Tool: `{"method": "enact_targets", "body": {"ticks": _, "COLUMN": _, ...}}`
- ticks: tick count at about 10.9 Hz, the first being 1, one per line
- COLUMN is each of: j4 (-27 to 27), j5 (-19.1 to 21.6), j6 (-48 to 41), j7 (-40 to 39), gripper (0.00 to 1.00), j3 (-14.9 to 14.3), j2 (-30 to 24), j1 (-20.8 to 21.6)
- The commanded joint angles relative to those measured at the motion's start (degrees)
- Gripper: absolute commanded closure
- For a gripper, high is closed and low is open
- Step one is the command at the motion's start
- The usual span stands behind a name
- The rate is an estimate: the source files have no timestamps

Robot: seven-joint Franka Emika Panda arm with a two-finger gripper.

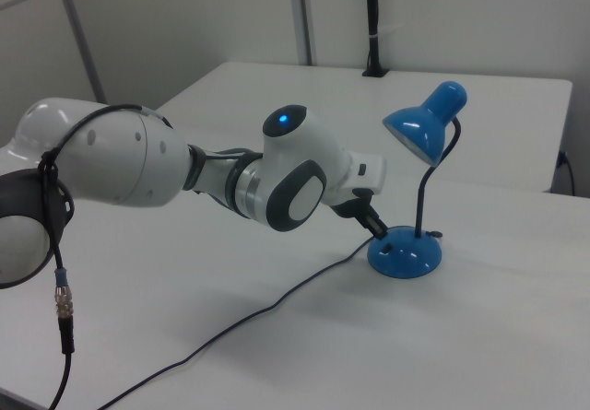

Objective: Turn on the lamp
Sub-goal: 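Press the switch on the blue lamp base with the gripper fingers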

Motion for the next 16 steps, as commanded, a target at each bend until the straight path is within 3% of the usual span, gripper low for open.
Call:
{"method": "enact_targets", "body": {"ticks": 1, "j4": 1.5, "j5": -0.7, "j6": 1.4, "j7": -1.8, "gripper": 1.0, "j3": -1.2, "j2": 1.7, "j1": 0.6}}
{"method": "enact_targets", "body": {"ticks": 16, "j4": 3.6, "j5": -1.6, "j6": 5.6, "j7": -4.0, "gripper": 1.0, "j3": -2.3, "j2": 5.3, "j1": -0.2}}
